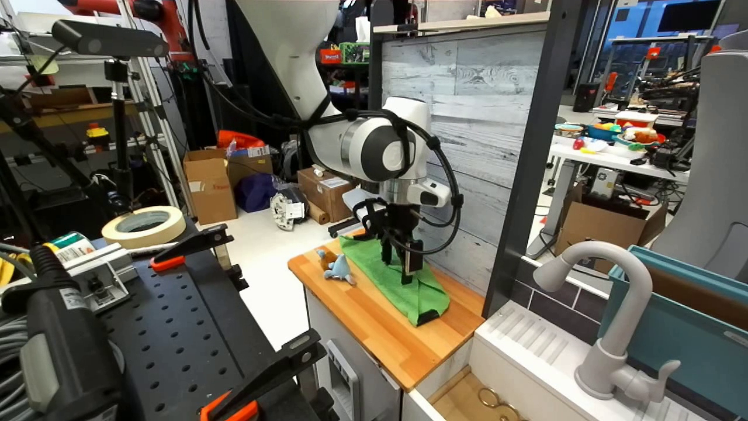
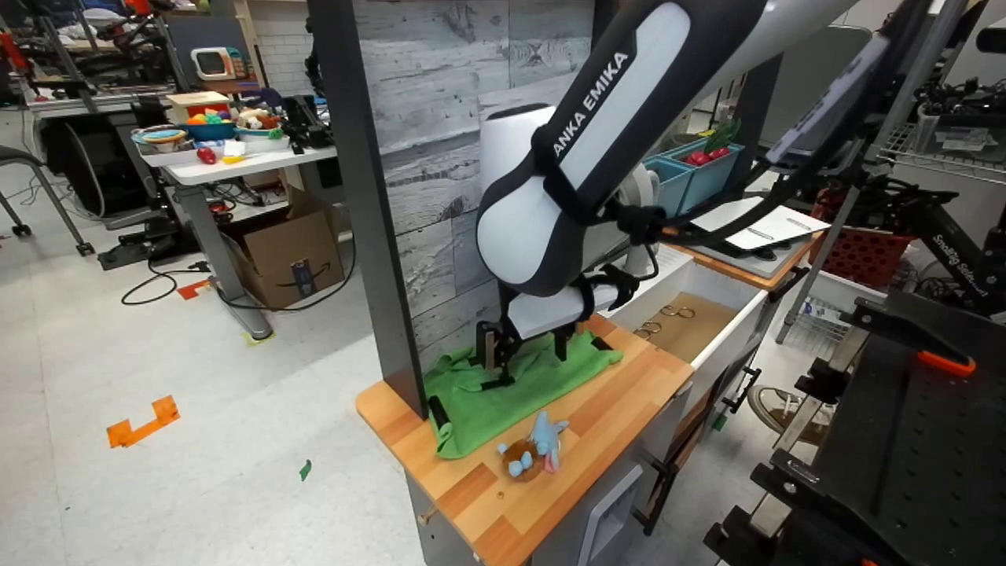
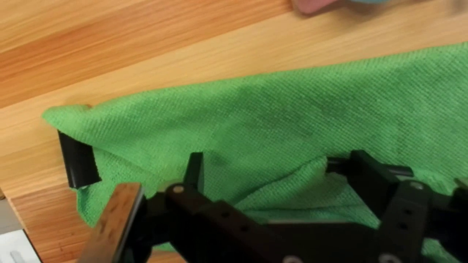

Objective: Move the green cloth to the left

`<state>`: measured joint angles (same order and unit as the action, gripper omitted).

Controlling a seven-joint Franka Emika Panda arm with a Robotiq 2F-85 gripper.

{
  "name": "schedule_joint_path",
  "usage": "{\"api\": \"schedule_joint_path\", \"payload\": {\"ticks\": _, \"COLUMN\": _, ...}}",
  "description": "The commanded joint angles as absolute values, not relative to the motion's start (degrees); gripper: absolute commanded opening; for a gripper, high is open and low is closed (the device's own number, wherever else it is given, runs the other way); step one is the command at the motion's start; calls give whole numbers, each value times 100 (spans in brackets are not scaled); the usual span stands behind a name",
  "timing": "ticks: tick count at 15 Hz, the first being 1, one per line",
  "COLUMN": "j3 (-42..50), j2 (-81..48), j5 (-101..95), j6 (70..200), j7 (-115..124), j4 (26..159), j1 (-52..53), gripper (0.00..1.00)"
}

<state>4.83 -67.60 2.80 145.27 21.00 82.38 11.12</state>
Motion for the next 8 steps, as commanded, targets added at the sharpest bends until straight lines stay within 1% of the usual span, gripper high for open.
{"api": "schedule_joint_path", "payload": {"ticks": 1, "j3": 410, "j2": -6061, "j5": 331, "j6": 14458, "j7": 2042, "j4": 8870, "j1": 1066, "gripper": 100}}
{"api": "schedule_joint_path", "payload": {"ticks": 5, "j3": 495, "j2": -5041, "j5": 127, "j6": 14572, "j7": 1793, "j4": 9994, "j1": 1114, "gripper": 100}}
{"api": "schedule_joint_path", "payload": {"ticks": 6, "j3": 471, "j2": -5774, "j5": 213, "j6": 14516, "j7": 1996, "j4": 9121, "j1": 1095, "gripper": 100}}
{"api": "schedule_joint_path", "payload": {"ticks": 8, "j3": 475, "j2": -5353, "j5": 147, "j6": 14519, "j7": 1923, "j4": 9571, "j1": 1089, "gripper": 100}}
